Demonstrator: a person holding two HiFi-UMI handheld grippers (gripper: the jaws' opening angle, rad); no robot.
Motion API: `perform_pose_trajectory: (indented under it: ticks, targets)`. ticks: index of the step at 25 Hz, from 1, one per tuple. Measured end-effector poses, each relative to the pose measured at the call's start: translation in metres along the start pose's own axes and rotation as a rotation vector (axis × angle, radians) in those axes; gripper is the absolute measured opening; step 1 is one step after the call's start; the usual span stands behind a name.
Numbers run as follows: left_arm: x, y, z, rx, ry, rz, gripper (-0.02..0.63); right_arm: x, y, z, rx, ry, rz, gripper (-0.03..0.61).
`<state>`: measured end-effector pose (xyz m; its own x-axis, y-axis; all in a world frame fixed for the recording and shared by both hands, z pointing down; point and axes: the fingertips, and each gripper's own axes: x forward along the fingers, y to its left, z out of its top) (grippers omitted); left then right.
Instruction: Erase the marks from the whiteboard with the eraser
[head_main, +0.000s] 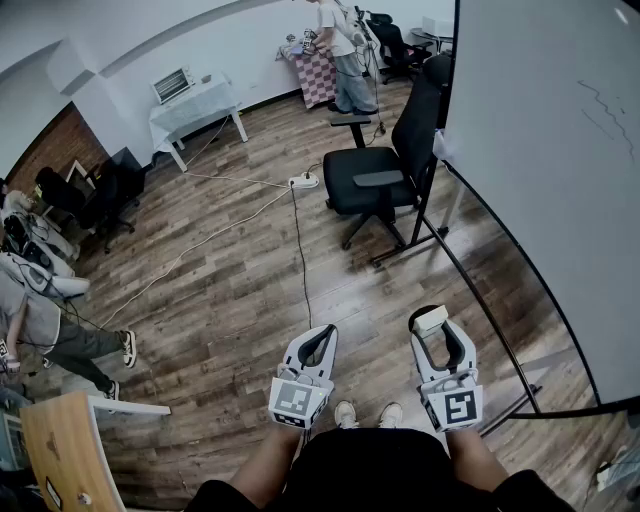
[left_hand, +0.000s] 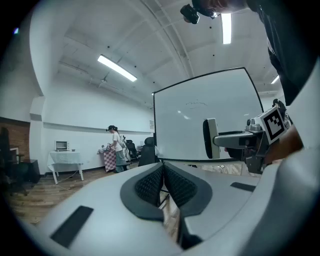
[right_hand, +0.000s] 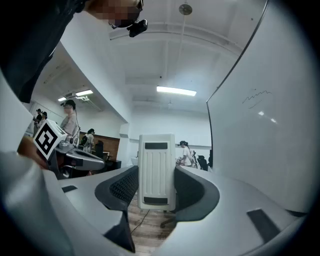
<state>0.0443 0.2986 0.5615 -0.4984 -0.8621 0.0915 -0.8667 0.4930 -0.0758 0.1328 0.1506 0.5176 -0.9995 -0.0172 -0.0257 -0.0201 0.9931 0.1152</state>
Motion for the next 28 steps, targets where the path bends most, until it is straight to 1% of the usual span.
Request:
perform_pose_trajectory:
  ticks: [5, 9, 13, 15, 19, 22, 25, 26, 28]
  targets:
    - [-0.004, -0.001, 0.009, -0.014, -0.019, -0.025, 0.021, 0.002, 0.011, 0.01, -0.018, -0.027, 0.02, 0.244]
    - [-0.002, 0.001, 0.009, -0.02, -0.021, -0.034, 0.021, 0.01, 0.014, 0.012, -0.032, -0.027, 0.028, 0.244]
    - [-0.001, 0.014, 0.005, -0.072, -0.026, -0.043, 0.021, 0.021, 0.023, 0.017, -0.094, -0.023, 0.027, 0.244]
    - [-0.003, 0.026, 0.003, -0.082, -0.025, -0.037, 0.021, 0.027, 0.029, 0.021, -0.104, -0.034, 0.025, 0.244]
    - [-0.001, 0.043, 0.004, -0.076, -0.028, -0.056, 0.021, 0.04, 0.031, 0.021, -0.036, -0.035, 0.0, 0.245]
    - [0.007, 0.05, 0.004, -0.062, -0.026, -0.088, 0.021, 0.056, 0.026, 0.027, -0.012, -0.054, -0.049, 0.245]
    - [0.018, 0.056, 0.008, -0.053, -0.03, -0.109, 0.021, 0.07, 0.013, 0.026, 0.047, -0.046, -0.104, 0.245]
    - [0.024, 0.058, 0.011, -0.049, -0.036, -0.114, 0.021, 0.076, 0.009, 0.027, 0.065, -0.056, -0.116, 0.245]
    - [0.037, 0.062, 0.016, -0.044, -0.048, -0.124, 0.021, 0.087, 0.002, 0.032, 0.065, -0.087, -0.123, 0.245]
